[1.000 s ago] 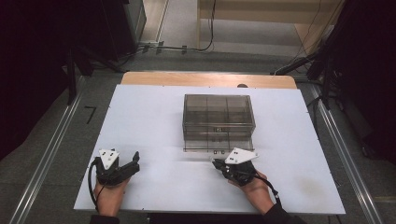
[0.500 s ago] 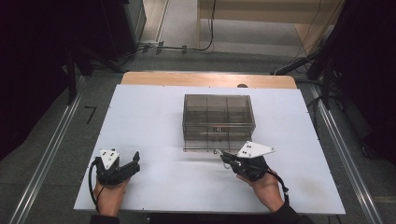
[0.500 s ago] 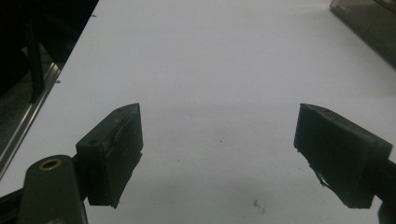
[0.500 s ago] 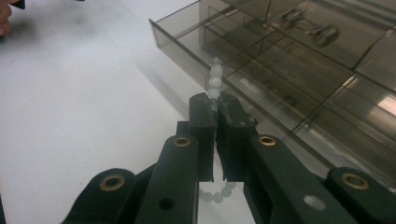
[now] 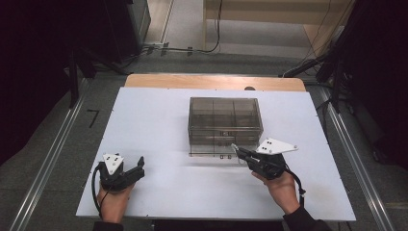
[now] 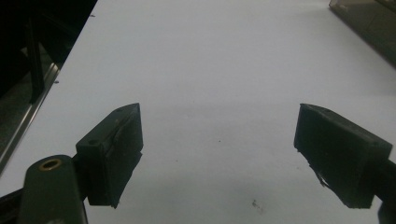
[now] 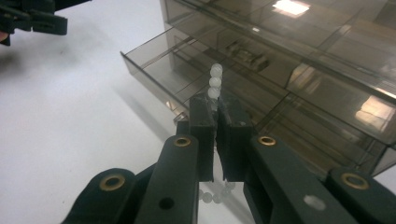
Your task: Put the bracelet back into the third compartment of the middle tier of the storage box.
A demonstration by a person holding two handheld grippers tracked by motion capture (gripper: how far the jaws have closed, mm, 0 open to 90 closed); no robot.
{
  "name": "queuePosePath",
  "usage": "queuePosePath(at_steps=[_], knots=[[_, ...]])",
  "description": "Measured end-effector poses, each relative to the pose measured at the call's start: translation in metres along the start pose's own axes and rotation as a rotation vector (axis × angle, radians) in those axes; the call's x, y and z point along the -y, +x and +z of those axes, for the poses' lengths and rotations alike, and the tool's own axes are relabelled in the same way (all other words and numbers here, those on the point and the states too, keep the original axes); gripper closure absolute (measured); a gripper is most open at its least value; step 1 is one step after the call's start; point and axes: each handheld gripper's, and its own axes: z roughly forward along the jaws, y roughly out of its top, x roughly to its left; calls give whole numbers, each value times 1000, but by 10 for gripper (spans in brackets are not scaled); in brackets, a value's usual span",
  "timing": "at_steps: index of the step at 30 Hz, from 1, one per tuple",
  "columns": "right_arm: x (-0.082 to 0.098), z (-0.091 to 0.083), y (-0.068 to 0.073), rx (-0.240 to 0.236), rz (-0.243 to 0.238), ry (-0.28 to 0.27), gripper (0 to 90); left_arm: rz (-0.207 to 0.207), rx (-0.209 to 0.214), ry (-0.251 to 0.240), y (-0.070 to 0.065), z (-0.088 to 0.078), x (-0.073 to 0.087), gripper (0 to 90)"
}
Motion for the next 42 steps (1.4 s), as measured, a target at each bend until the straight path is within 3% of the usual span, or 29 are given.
queuePosePath(at_steps=[19, 25, 31, 37, 42], knots=[[-4, -8, -25, 86, 51, -63, 828, 1, -1, 1, 0, 0, 0, 157], [-2, -8, -31, 118, 53, -59, 828, 1, -1, 1, 0, 0, 0, 157], [3, -4, -39, 171, 19, -47, 828, 1, 2, 4, 0, 1, 0, 157], [5, 3, -38, 181, -50, -37, 827, -1, 1, 6, 0, 1, 1, 157], [7, 7, -39, 184, -61, -17, 826, -1, 2, 7, 1, 1, 1, 157]])
